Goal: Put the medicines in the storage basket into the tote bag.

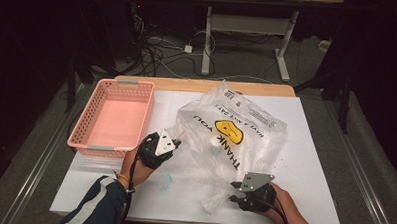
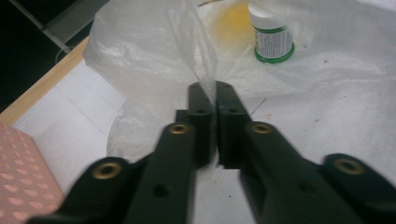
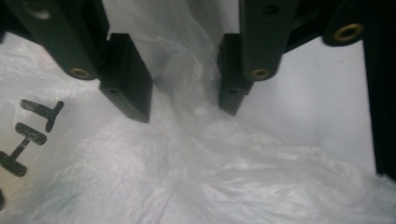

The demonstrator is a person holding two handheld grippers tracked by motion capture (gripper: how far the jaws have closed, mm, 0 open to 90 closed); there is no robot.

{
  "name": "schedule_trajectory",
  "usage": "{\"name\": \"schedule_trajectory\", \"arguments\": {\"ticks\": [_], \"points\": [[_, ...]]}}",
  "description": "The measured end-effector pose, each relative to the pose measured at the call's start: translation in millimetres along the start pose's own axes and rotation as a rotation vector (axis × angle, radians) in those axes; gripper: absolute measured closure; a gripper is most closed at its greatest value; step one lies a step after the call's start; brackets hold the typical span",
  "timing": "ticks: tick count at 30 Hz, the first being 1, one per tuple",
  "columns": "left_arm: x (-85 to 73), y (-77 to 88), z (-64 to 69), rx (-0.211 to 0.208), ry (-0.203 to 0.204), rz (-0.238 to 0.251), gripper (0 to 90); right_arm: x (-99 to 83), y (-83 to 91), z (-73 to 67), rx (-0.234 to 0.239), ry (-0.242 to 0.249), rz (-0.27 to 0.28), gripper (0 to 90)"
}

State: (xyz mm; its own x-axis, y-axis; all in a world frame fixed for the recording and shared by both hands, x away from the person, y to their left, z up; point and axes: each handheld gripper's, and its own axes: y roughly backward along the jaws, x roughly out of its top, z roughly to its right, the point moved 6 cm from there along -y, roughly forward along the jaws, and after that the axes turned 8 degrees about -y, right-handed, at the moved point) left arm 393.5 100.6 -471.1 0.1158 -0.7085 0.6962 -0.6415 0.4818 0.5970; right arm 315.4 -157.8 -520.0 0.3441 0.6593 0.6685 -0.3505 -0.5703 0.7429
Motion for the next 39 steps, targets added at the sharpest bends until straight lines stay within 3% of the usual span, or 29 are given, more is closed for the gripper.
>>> {"name": "schedule_trajectory", "arguments": {"ticks": [3,4,5,9,17,22,24,27,29,32,36,39], "points": [[0.1,0.9,-1.4,0.022,0.006,-0.003,76.3,1.6,-0.1,2.9,-0.016,-0.014,0.001,81.1],[0.0,1.2,-3.1,0.048,0.012,-0.01,68.3,2.4,1.4,3.3,-0.023,-0.014,0.009,84.8],[-0.3,1.5,-4.7,0.071,0.026,-0.013,58.9,3.3,3.4,4.4,-0.03,-0.016,0.016,86.7],[-3.6,2.0,-9.8,0.097,0.063,-0.03,44.1,7.5,16.1,10.8,-0.055,-0.038,0.08,89.2],[-11.1,-10.7,-0.2,0.015,0.064,-0.1,37.6,12.8,44.7,29.4,-0.149,-0.092,0.205,89.7],[-20.4,-24.5,7.5,-0.033,0.06,-0.192,35.4,11.7,55.1,39.3,-0.186,-0.126,0.251,89.8],[-27.9,-32.2,9.5,-0.028,0.055,-0.282,39.1,11.5,57.3,41.5,-0.195,-0.135,0.261,89.8],[-33.3,-36.6,9.9,-0.068,0.084,-0.31,55.8,12.0,58.3,42.0,-0.202,-0.133,0.268,89.8],[-33.8,-36.4,9.2,-0.061,0.066,-0.32,71.0,12.5,59.3,42.1,-0.206,-0.134,0.276,89.8],[-31.6,-33.2,9.3,-0.071,0.05,-0.297,84.4,12.9,61.2,43.2,-0.212,-0.141,0.286,89.8],[-18.8,-17.7,5.5,-0.051,0.026,-0.203,87.3,14.5,65.8,44.9,-0.226,-0.151,0.315,89.9],[-8.5,-4.0,0.6,-0.015,0.018,-0.12,87.5,19.1,71.2,47.5,-0.244,-0.152,0.342,89.9]]}}
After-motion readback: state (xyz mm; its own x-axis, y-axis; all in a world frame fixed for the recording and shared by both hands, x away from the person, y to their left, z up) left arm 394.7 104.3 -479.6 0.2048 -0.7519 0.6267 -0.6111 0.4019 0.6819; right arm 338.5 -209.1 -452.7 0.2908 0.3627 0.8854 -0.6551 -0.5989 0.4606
